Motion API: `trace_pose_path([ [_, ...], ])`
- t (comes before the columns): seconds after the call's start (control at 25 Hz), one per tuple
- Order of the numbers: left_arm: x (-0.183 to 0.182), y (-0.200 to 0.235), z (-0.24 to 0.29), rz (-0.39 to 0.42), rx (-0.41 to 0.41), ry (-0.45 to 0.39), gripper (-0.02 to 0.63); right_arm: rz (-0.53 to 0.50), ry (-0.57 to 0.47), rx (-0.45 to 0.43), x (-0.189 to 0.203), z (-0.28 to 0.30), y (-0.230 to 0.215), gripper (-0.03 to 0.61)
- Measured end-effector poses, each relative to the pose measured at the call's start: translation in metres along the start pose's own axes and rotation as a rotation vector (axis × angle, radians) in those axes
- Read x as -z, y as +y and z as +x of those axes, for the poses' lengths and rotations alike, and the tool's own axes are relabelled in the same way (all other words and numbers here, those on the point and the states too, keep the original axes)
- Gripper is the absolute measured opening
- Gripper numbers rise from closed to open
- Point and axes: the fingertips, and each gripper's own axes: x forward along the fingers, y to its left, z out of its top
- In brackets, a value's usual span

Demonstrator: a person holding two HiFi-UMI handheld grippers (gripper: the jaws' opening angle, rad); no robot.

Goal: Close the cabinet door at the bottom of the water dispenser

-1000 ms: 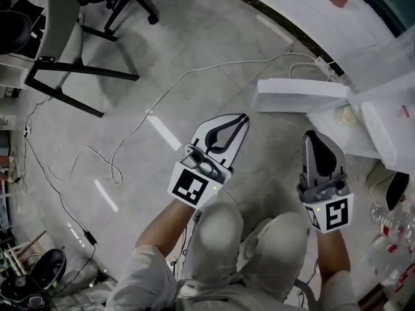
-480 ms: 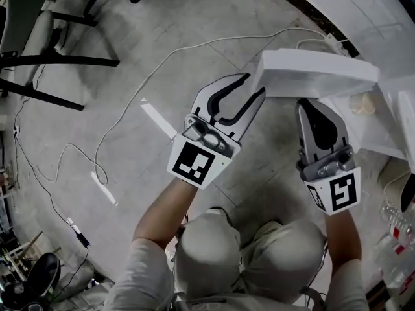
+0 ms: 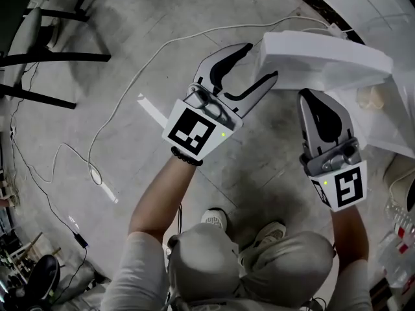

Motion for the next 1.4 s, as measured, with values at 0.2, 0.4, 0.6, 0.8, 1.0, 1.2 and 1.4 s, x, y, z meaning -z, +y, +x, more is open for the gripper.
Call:
trace_pose_path([
  [0.2, 0.0, 0.004, 0.012, -0.009, 0.034, -0.023, 0.227, 0.004, -0.005, 0.006, 0.004, -0.003, -0.004, 0.018],
  [0.4, -0.004, 0.003, 0.02, -0.012, 0.076, -0.046, 0.227, 0.009, -0.002, 0.023, 0.012, -0.006, -0.005, 0.018],
  [0.6, -0.005, 0.004, 0.02, -0.004, 0.088, -0.065, 0.221, -0.016, 0.013, 0.029, 0.018, -0.013, -0.001, 0.018],
  [0.8, 0.004, 0.005, 0.025, -0.03, 0.126, -0.059, 0.193, -0.02, 0.015, 0.042, 0.025, -0.023, 0.003, 0.018],
  [1.0, 0.002, -0.007, 0.017, -0.022, 0.123, -0.055, 0.187, -0.022, 0.027, 0.064, 0.031, -0.036, 0.001, 0.018],
  [1.2, 0.0, -0.029, 0.004, -0.033, 0.109, -0.05, 0.183, -0.033, 0.044, 0.154, 0.048, -0.061, -0.002, 0.018],
  [1.4, 0.002, -0.062, -0.011, -0.046, 0.12, -0.023, 0.175, -0.039, 0.071, 0.223, 0.071, -0.089, 0.007, 0.018],
])
